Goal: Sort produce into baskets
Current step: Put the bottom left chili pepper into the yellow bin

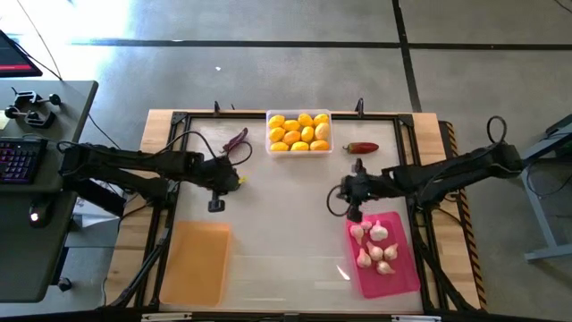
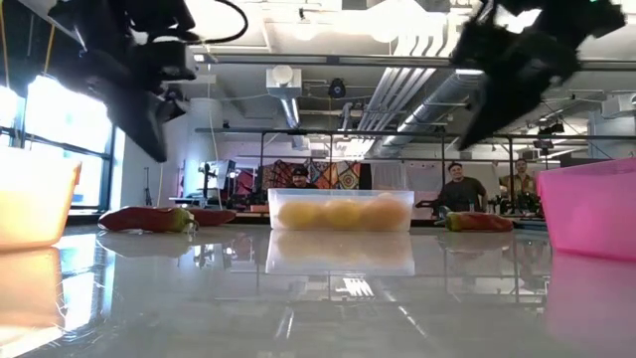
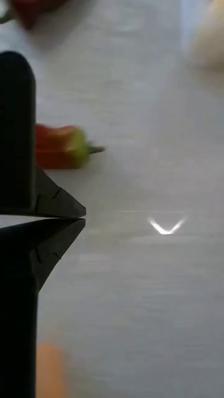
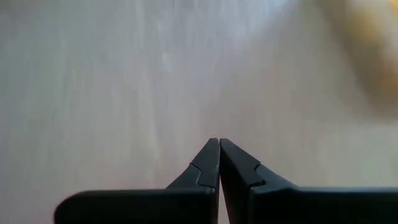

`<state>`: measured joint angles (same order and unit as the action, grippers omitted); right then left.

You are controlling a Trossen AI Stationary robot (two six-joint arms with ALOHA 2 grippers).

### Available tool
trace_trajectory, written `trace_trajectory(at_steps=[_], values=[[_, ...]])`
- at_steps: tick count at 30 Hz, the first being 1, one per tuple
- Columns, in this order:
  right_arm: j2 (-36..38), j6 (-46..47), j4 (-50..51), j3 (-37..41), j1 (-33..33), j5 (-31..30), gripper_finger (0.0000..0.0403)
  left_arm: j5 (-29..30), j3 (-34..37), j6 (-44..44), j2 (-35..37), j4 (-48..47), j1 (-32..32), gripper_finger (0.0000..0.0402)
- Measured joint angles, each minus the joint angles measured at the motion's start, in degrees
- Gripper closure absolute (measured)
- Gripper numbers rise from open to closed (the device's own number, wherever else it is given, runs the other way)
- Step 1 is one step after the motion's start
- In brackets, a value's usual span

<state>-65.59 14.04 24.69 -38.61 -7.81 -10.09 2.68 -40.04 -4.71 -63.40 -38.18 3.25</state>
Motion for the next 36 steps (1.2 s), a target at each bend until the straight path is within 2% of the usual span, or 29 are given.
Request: trace_trajectory(at_steps=[3, 7, 13, 18, 22, 27, 36], values=[[-1.32, -5.90, -5.58, 0.02, 2.92, 0.44, 0.0403, 0.19, -0.30, 0.01, -0.01, -5.05, -0.40, 0.0398], [-4.42, -13.30, -14.58, 0.07, 6.81, 3.33, 0.0403, 1.42, -0.47, 1.07, -0.53, -5.38, -0.34, 0.0371], [-8.63, -19.53, -23.13, 0.07, 10.89, 8.84, 0.0403, 4.73, -0.48, 1.60, -3.31, -5.48, 1.21, 0.0293], [-9.15, -20.72, -24.28, 0.07, 12.78, 9.39, 0.0403, 7.07, -0.50, -1.25, -7.42, -5.53, 3.40, 0.0225], [-9.15, -21.95, -25.10, 0.07, 13.22, 9.54, 0.0403, 9.65, -1.18, -3.91, -11.45, -6.19, 4.80, 0.0190], [-9.15, -22.04, -25.83, 0.07, 13.18, 9.56, 0.0403, 12.04, -3.34, -4.90, -16.14, -7.45, 5.82, 0.0179], [-9.15, -22.72, -25.81, 0.07, 13.18, 9.54, 0.0403, 11.06, -3.51, -9.48, -22.97, -10.08, 6.88, 0.0181]])
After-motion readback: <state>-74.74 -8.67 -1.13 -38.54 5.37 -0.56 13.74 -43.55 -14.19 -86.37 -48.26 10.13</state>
